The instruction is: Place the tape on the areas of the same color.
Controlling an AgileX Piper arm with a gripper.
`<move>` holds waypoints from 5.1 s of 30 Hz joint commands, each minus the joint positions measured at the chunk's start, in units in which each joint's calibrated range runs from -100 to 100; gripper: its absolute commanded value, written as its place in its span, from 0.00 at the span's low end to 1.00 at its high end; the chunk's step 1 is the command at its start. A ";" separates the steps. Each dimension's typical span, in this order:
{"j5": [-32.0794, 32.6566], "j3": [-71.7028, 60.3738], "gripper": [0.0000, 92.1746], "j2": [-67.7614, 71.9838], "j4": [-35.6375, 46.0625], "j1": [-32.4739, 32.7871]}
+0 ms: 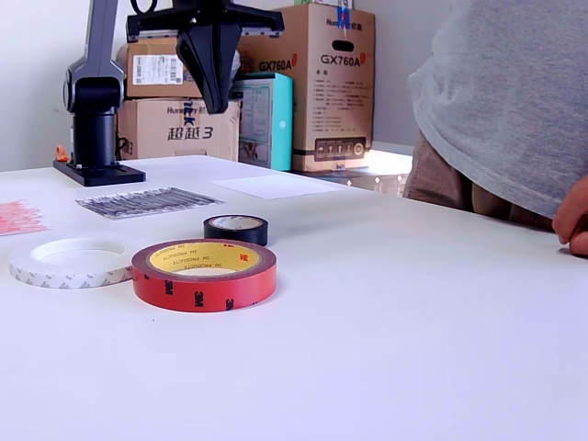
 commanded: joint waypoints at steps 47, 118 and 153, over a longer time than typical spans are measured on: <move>9.24 -0.52 0.01 9.88 1.29 0.16; -11.55 11.02 0.00 -1.90 -5.07 -0.86; -38.89 66.00 0.00 -31.93 -46.22 -1.26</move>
